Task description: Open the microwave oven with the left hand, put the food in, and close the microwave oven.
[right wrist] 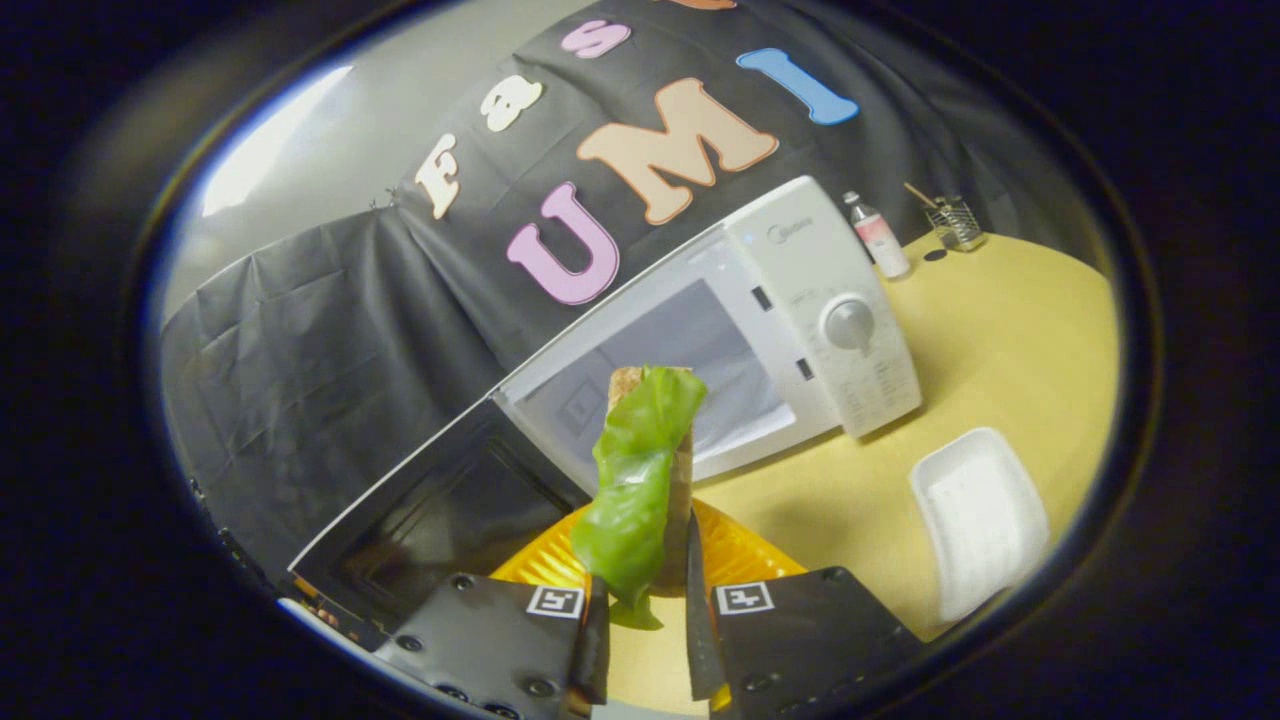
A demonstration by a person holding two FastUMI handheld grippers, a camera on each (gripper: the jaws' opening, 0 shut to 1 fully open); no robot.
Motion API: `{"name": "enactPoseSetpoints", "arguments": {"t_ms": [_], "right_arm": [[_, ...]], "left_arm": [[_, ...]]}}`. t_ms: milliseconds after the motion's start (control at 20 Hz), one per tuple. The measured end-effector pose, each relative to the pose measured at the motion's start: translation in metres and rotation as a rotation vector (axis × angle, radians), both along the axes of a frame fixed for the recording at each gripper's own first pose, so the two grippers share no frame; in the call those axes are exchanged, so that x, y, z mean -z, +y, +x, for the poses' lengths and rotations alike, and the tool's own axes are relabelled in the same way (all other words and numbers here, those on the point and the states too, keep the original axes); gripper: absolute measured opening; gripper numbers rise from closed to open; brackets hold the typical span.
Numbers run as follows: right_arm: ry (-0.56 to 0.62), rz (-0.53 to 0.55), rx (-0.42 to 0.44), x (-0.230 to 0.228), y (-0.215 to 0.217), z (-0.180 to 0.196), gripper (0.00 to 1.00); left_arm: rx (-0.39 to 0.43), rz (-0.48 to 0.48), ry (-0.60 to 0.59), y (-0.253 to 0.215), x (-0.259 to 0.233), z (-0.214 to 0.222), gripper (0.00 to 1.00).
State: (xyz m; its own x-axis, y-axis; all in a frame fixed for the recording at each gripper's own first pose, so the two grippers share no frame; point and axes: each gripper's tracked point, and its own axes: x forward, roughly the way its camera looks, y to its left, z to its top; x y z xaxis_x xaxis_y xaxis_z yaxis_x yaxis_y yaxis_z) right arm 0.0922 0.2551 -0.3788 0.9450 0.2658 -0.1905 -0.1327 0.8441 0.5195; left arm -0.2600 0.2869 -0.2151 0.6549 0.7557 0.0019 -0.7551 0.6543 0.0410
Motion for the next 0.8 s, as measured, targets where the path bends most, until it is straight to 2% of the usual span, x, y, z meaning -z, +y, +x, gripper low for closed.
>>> {"name": "enactPoseSetpoints", "arguments": {"t_ms": [250,600,800], "right_arm": [[-0.044,0.037,0.071,0.002,0.041,0.049,0.33],[-0.063,-0.006,0.165,0.008,0.051,0.122,0.33],[-0.047,-0.016,0.170,0.015,0.054,0.161,0.33]], "left_arm": [[0.000,-0.013,0.004,0.002,0.005,-0.008,0.98],[0.003,-0.023,0.018,0.006,0.015,-0.012,0.96],[0.020,-0.046,0.009,0.002,0.019,-0.006,0.96]]}}
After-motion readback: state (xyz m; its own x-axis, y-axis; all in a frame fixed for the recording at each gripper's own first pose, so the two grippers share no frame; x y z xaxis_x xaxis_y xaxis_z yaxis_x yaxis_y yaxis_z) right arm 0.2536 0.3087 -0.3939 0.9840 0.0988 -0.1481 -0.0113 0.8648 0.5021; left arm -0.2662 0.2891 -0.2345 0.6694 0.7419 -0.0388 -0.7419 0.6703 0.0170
